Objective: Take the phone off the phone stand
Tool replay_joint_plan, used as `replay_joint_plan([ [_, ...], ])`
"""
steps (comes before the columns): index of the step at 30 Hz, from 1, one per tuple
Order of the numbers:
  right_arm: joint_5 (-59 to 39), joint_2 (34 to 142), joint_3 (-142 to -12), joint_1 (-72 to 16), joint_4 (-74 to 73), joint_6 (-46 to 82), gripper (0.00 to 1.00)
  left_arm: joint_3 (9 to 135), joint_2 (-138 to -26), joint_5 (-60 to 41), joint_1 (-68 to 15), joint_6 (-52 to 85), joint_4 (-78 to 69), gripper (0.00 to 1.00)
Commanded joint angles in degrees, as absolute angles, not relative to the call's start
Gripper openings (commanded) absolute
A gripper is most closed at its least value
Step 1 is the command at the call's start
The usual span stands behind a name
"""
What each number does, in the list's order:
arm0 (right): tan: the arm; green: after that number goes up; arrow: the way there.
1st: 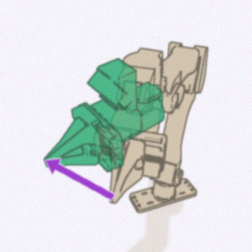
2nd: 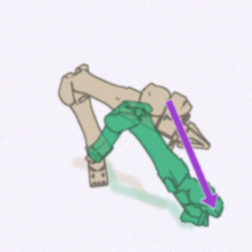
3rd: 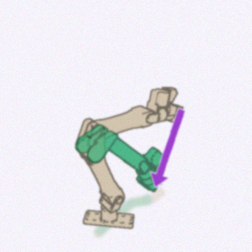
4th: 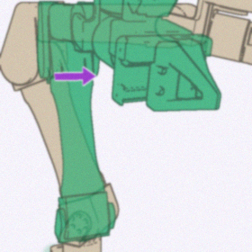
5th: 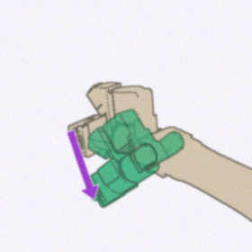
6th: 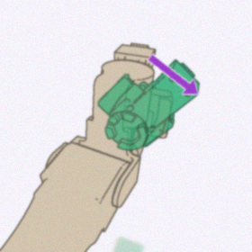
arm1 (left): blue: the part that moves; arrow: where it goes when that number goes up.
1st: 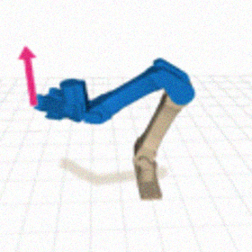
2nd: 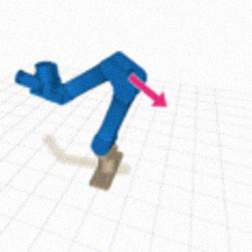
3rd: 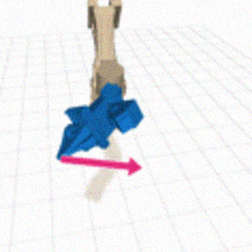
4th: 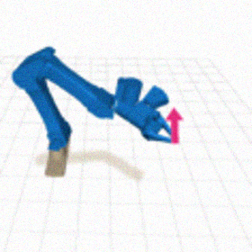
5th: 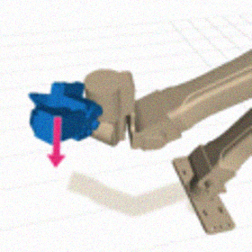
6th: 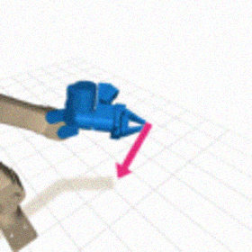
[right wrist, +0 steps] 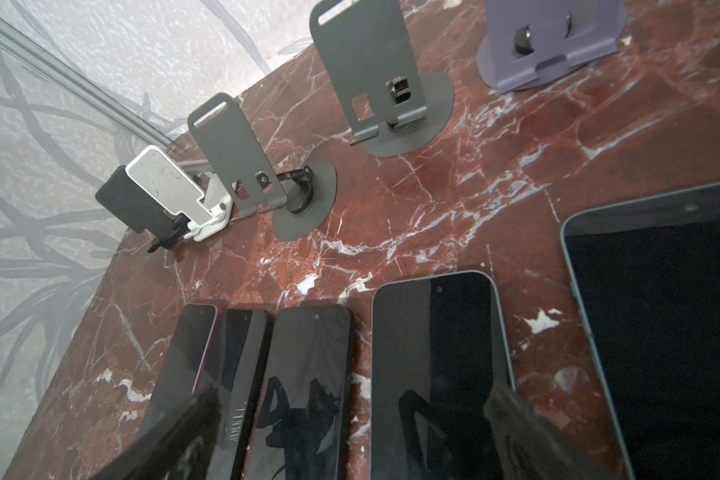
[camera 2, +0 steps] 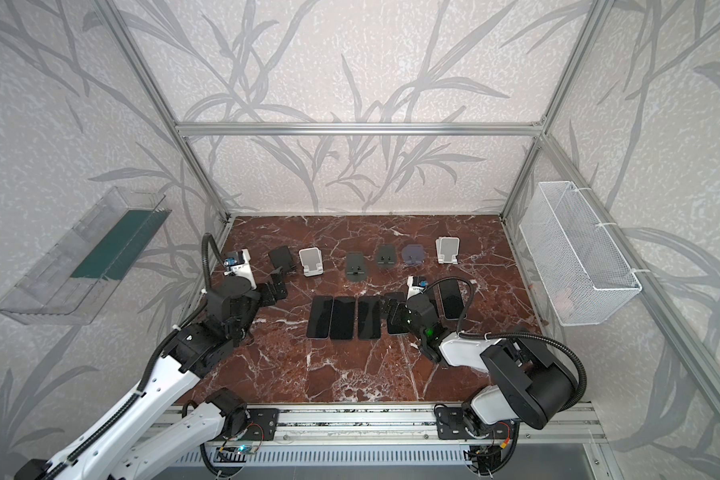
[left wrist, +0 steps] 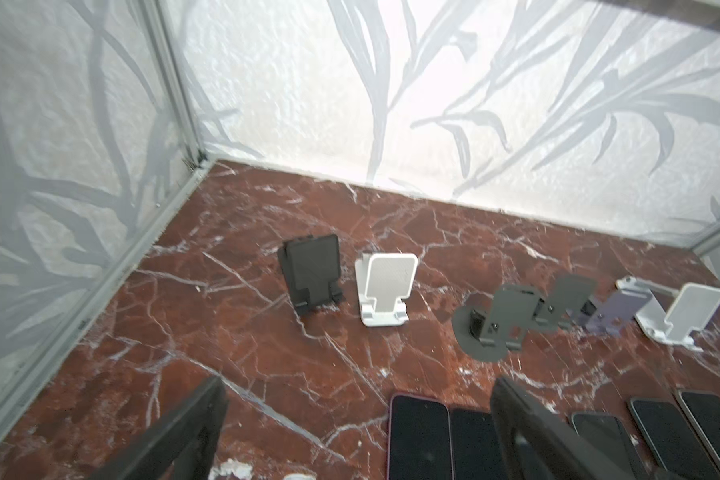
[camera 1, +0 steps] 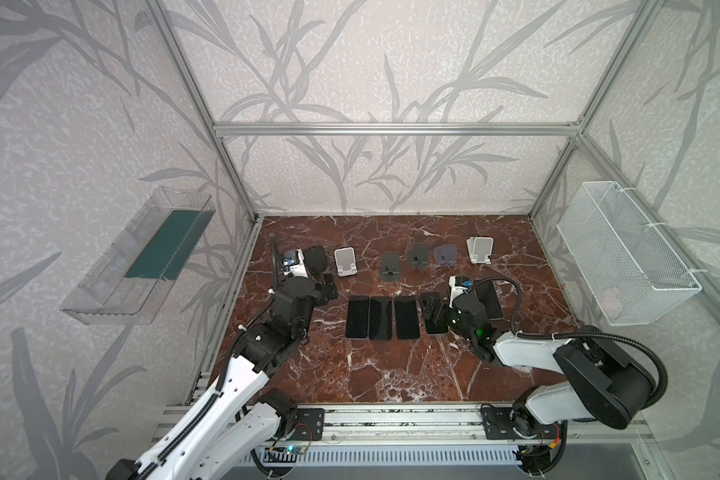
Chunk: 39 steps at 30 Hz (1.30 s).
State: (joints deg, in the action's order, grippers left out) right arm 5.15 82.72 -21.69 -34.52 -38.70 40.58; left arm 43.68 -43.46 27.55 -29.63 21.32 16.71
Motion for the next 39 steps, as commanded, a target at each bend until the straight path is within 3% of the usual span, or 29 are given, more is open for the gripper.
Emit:
replay_joint_plan([
  [1,6.5,83.0,-21.5,-34.4,-39.3,40.4,1.00,41.7,-41.1,35.2,-29.8,18.3,13.9,0.99],
  [9,8.8,79.0,-20.3,-34.2,-38.3,39.7,0.99,36.6,-39.9,45.7,-29.7,19.9,10.2,0.99],
  [13,9.0,78.5,-20.0,-34.0,-38.2,40.2,0.99,22.5,-45.9,58.6,-28.4,10.6,-18.1,0.99],
  [16,9.7,78.2,-19.7,-34.1,-38.3,40.3,0.99,10.6,-53.4,50.7,-24.5,2.3,-50.0,0.99],
  [18,10.3,77.9,-19.5,-34.0,-38.2,40.2,0.99,7.3,-58.2,48.0,-22.1,0.8,-62.1,0.99],
  [25,11.1,77.5,-19.5,-33.9,-38.1,40.2,0.99,12.4,-71.7,48.6,-19.3,-9.3,-60.9,0.99],
  [32,11.2,77.9,-19.7,-33.8,-38.1,40.0,0.99,11.4,-90.0,45.9,-15.7,-7.3,-81.2,0.99],
  [39,12.6,76.5,-19.5,-33.8,-37.3,39.2,0.99,13.7,-92.4,35.5,-13.3,-8.9,-79.0,0.99],
])
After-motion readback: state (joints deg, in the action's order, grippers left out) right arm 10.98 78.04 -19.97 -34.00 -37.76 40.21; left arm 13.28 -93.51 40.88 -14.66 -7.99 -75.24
